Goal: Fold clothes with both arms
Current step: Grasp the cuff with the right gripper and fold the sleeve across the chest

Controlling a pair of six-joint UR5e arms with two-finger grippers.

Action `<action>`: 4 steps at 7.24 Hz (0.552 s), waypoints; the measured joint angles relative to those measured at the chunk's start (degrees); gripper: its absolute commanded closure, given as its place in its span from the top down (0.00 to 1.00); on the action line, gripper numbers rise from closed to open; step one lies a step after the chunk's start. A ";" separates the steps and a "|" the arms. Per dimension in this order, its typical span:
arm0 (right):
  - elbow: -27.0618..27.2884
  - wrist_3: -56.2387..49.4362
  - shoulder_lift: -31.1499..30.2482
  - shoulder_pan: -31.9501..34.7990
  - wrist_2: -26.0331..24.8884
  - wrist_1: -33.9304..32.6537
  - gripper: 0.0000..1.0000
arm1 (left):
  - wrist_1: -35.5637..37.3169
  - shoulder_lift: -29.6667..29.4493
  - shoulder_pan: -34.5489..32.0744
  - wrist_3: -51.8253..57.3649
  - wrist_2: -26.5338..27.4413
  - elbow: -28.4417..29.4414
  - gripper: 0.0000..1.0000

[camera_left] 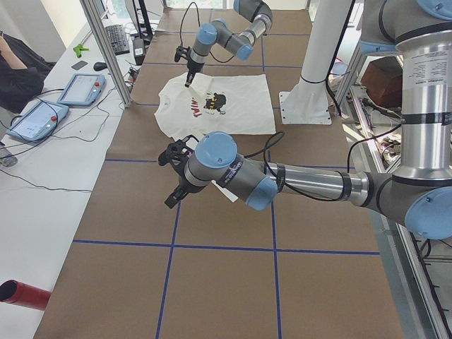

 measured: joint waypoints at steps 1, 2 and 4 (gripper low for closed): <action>-3.90 3.27 2.09 -1.60 -1.22 1.79 0.00 | 0.00 -0.01 0.00 -0.02 0.00 0.05 1.00; -7.43 5.93 4.31 -2.48 -2.02 2.74 0.00 | 0.00 -0.04 0.00 -0.02 0.00 0.09 1.00; -11.01 10.18 6.85 -2.87 -2.54 3.96 0.63 | -0.05 -0.09 0.00 -0.03 0.00 0.11 1.00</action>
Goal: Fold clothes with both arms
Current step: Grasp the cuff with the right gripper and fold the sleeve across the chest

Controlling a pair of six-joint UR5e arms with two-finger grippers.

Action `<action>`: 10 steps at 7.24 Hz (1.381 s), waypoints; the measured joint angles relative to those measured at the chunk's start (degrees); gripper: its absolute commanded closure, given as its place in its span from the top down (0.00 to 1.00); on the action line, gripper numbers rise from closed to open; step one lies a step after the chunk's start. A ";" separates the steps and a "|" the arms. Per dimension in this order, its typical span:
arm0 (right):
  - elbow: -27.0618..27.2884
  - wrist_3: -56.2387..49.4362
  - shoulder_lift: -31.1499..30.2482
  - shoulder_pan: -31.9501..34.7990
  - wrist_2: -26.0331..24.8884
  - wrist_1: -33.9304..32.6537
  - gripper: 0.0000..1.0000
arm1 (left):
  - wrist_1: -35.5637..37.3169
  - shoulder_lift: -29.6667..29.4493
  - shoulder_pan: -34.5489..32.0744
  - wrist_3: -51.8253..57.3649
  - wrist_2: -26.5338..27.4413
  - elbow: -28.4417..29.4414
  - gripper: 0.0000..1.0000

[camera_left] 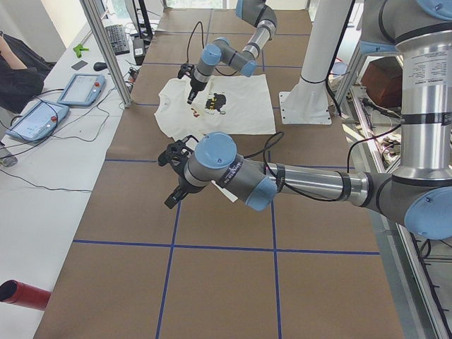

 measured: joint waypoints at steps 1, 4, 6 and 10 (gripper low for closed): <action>-1.21 1.24 0.94 -0.02 -0.04 0.74 0.99 | -0.02 -0.01 0.00 0.02 0.00 -0.01 1.00; -3.78 2.22 2.92 0.14 0.13 2.76 1.00 | 0.03 0.01 0.00 0.03 -0.03 -0.01 1.00; -4.05 1.67 3.42 2.35 3.49 2.67 1.00 | -0.02 -0.91 0.00 -0.29 0.07 0.31 1.00; 5.79 -11.64 -3.43 14.75 20.10 -2.18 1.00 | -6.66 -3.62 7.01 -8.18 1.34 0.59 1.00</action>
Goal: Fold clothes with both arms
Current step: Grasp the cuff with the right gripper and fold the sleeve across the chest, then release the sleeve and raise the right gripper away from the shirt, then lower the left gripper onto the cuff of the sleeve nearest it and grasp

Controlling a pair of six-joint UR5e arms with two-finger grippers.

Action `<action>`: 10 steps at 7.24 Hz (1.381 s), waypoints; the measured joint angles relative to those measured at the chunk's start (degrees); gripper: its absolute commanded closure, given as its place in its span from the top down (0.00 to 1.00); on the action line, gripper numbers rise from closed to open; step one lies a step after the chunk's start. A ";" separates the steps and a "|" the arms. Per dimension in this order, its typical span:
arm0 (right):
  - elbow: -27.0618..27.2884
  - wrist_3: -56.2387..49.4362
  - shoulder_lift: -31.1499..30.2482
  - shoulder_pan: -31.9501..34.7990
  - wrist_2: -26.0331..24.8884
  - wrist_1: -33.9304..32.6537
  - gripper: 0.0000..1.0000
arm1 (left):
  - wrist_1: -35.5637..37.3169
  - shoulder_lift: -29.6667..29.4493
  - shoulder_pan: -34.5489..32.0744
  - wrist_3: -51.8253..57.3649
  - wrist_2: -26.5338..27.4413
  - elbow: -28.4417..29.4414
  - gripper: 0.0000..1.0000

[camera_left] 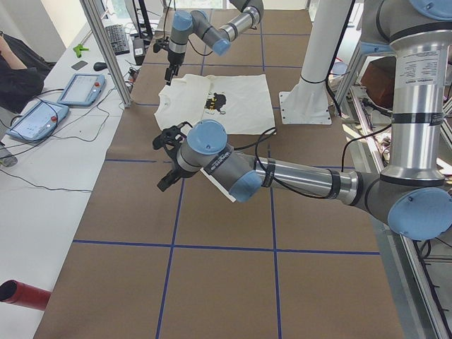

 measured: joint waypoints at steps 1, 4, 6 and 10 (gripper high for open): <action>4.86 -5.58 -4.56 3.40 3.94 -1.42 1.00 | -0.66 -0.50 4.54 -3.84 3.58 -0.52 1.00; 19.64 -26.13 -22.20 13.88 14.23 -2.75 1.00 | -1.34 0.35 16.46 -14.83 15.14 -4.19 1.00; 27.43 -40.11 -34.25 20.89 19.39 -2.82 1.00 | -3.05 6.18 25.30 -21.70 20.64 -8.60 1.00; 33.52 -47.31 -44.89 24.28 20.82 -1.97 1.00 | -8.41 12.77 44.46 -33.94 32.99 -10.43 0.85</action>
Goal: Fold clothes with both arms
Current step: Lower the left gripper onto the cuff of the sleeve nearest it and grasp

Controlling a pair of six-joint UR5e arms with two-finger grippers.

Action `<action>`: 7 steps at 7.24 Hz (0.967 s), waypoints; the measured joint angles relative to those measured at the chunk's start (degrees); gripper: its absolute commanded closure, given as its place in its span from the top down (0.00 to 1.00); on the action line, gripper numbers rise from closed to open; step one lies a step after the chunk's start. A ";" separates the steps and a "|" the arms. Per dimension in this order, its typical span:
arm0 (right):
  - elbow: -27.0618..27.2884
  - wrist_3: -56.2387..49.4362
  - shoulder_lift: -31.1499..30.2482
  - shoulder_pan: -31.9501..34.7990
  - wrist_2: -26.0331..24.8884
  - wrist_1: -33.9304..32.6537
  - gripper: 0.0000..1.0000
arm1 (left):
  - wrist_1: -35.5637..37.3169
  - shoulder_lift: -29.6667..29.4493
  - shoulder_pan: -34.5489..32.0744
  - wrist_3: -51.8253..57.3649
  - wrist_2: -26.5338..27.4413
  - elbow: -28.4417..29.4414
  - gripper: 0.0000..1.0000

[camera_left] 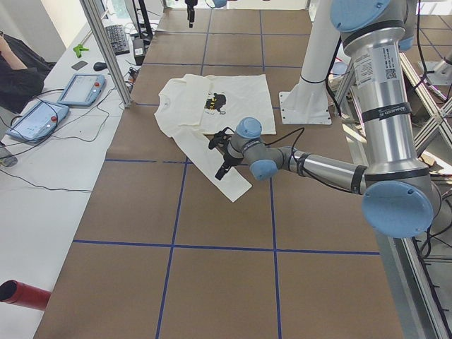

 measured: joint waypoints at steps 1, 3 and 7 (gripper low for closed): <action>0.16 -0.04 -0.47 0.02 -0.07 0.05 1.00 | -0.04 0.64 3.70 -1.07 1.94 0.02 0.82; 0.78 0.03 -1.30 0.03 -0.17 0.09 1.00 | -0.04 2.51 8.85 -1.71 5.29 0.10 0.75; 2.00 0.51 -2.33 0.03 -0.29 0.11 1.00 | 0.06 4.12 13.35 -1.82 8.70 1.42 0.71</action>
